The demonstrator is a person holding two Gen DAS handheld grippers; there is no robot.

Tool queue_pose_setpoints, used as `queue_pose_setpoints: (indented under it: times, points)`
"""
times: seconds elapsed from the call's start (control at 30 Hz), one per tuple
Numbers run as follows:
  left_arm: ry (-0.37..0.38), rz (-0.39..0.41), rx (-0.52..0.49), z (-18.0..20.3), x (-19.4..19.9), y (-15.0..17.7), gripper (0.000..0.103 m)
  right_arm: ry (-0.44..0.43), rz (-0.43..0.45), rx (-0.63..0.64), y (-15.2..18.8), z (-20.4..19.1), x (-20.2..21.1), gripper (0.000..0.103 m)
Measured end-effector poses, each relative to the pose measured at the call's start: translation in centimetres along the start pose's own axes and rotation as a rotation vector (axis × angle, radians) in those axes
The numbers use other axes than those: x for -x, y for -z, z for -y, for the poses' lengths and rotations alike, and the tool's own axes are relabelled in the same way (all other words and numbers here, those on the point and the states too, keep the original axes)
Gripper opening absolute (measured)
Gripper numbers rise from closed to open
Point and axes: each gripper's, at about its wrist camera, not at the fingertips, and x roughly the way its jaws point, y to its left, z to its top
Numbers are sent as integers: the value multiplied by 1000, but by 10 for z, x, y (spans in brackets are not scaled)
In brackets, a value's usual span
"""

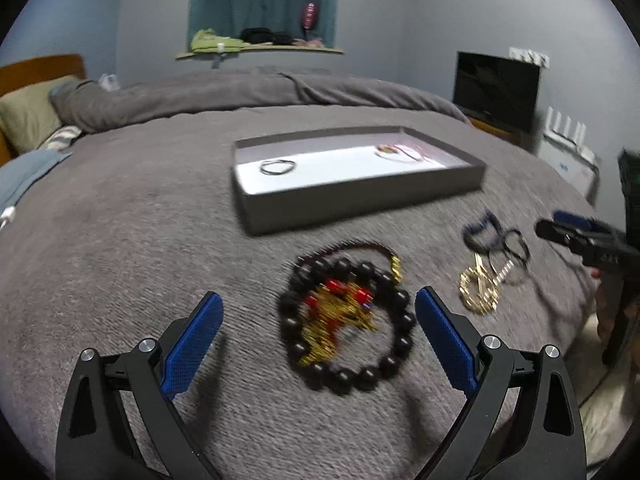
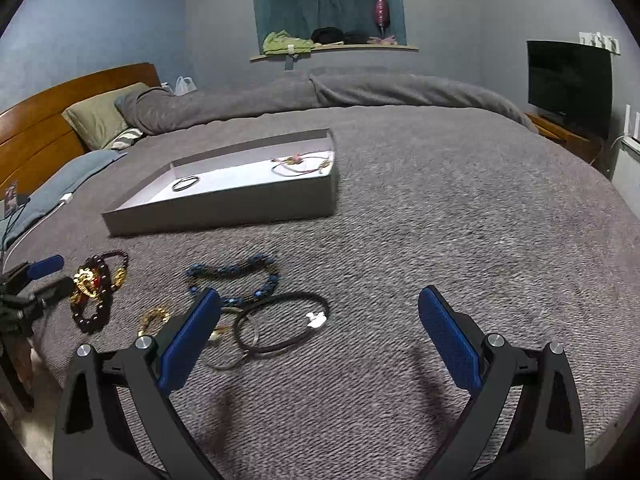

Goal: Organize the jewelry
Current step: 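Move both tools back over the remaining jewelry, then grasp the gold-and-red charm with the left gripper while the right grasps the black bead bracelet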

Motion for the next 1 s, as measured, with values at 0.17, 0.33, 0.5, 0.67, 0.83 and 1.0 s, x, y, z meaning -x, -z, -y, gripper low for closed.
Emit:
queue_pose_setpoints:
  times: [0.17,0.33,0.5,0.67,0.83,1.0]
  points:
    - [-35,-10,55,-12,4,1,96,-13,15,82,1,-18,2,98]
    - [-33,-8,127,-33,12,0,88,-76,-2,93,1,-35,-3,98]
    - [47,-45,0,-5,5,2,46,-101,-9,158,4,-55,-6,97]
    - [78,-71,-27,1,-1,2,25,-136,-32,157,5,-65,-10,97]
    - [82,-74,-29,1,-5,0,10,-189,-63,192,7,-87,-16,86]
    - [75,9,-86,8,9,-10,9,-252,-89,217,7,-111,-22,72]
